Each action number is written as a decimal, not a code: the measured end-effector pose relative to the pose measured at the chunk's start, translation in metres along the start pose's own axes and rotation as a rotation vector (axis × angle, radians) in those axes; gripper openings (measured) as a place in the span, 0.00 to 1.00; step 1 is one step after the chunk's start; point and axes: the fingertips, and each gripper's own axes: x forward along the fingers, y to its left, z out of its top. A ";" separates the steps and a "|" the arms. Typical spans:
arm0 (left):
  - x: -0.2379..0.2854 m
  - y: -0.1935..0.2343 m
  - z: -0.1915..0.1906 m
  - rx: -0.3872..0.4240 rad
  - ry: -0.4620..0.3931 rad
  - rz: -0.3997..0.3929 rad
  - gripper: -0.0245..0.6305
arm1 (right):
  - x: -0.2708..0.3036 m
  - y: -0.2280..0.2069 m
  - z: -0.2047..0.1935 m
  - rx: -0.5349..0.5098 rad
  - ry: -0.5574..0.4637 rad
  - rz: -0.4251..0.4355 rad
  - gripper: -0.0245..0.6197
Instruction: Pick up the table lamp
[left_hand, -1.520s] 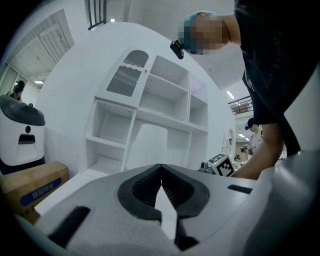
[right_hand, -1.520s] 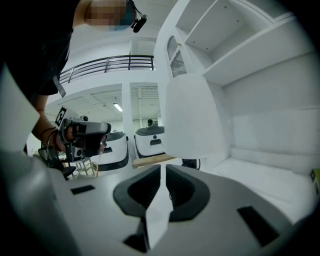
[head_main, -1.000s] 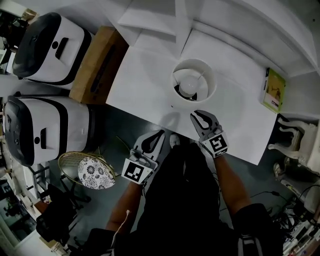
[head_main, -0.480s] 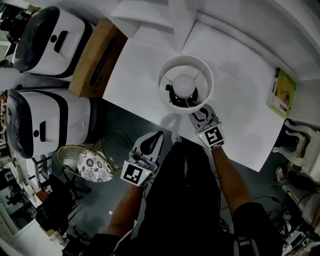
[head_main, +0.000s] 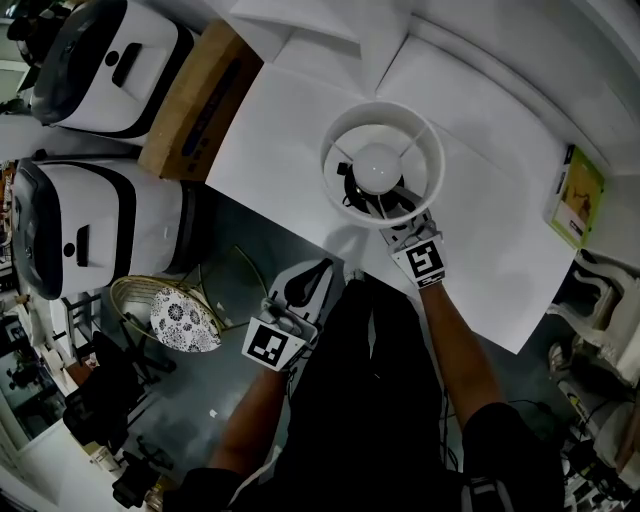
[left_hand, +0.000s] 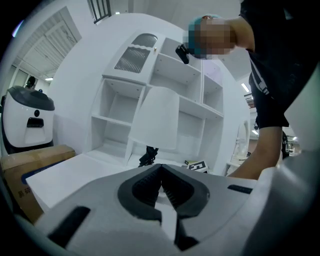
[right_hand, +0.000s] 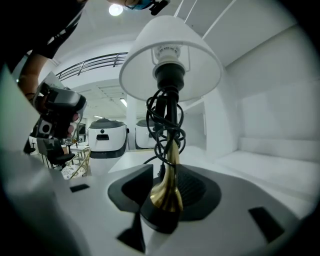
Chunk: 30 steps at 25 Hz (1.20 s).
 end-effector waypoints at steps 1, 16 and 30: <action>-0.001 0.000 -0.002 -0.006 0.003 0.000 0.07 | 0.000 -0.001 0.000 -0.004 -0.005 -0.007 0.23; -0.005 0.002 -0.007 -0.013 0.018 0.007 0.07 | 0.024 -0.007 -0.014 0.004 0.030 -0.012 0.29; -0.003 0.003 -0.007 -0.012 0.025 0.012 0.07 | 0.033 -0.011 -0.030 -0.036 0.123 -0.046 0.33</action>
